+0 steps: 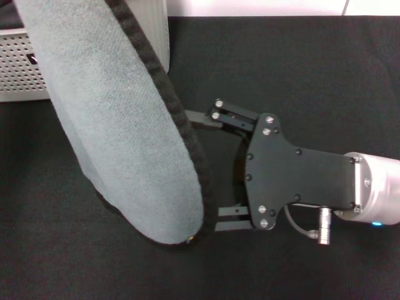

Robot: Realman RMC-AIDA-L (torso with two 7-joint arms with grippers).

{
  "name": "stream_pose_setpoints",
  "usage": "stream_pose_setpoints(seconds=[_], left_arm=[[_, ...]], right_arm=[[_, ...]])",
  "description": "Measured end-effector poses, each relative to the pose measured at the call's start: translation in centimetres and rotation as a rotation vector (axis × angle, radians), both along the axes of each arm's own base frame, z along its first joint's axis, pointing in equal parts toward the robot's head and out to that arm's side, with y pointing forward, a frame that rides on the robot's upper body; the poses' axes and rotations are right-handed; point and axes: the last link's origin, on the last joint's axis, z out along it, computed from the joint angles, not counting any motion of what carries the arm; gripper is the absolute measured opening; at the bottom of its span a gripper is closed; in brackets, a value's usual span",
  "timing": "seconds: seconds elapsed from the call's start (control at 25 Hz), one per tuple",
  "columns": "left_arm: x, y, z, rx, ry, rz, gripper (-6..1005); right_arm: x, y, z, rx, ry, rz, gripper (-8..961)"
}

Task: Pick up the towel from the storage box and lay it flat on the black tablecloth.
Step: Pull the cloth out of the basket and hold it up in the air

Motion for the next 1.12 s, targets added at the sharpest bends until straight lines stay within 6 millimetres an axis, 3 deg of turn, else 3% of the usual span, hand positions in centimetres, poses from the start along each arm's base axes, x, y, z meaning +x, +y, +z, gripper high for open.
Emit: stream_pose_setpoints(seconds=[0.72, 1.12], left_arm=[[1.3, 1.2, -0.6, 0.000, 0.008, -0.018, 23], [1.3, 1.9, -1.2, 0.006, 0.020, 0.013, 23]], right_arm=[[-1.9, -0.3, -2.5, -0.098, -0.138, 0.075, 736], [-2.4, -0.8, -2.6, -0.122, -0.130, 0.087, 735]])
